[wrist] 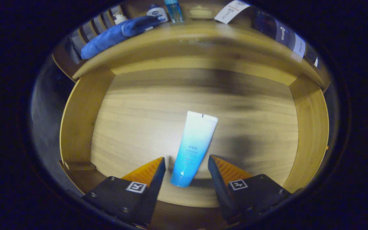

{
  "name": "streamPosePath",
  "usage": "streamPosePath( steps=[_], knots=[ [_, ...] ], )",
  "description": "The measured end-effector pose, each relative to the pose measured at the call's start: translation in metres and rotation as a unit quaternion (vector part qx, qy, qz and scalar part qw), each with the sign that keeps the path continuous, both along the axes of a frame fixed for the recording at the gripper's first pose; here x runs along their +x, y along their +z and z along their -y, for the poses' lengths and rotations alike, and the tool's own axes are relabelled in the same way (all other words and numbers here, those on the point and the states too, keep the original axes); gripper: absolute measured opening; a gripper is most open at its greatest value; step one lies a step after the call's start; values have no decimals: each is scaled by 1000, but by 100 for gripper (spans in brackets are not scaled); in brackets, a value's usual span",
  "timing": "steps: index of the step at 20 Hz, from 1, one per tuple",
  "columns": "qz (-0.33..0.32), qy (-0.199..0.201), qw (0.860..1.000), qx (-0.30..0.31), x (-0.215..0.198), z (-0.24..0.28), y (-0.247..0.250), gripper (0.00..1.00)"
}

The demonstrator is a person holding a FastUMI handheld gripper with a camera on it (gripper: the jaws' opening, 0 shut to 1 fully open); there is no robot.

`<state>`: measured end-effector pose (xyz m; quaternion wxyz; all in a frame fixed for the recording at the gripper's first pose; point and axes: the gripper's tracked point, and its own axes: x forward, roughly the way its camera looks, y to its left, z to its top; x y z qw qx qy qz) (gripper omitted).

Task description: Pull open the drawer, take out the items inside it, and place them on the countertop above the cabinet.

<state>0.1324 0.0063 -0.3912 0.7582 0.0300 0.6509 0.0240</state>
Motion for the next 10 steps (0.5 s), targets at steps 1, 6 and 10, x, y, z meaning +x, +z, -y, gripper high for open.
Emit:
streamPosePath(
  steps=[1, 6, 10],
  knots=[
    [-6, 0, 1000, 2, 0, -2, -8, 78],
    [3, 11, 1000, -25, 0, 14, -14, 45],
    [23, 27, 999, -24, 0, 15, -4, 39]
  ],
)
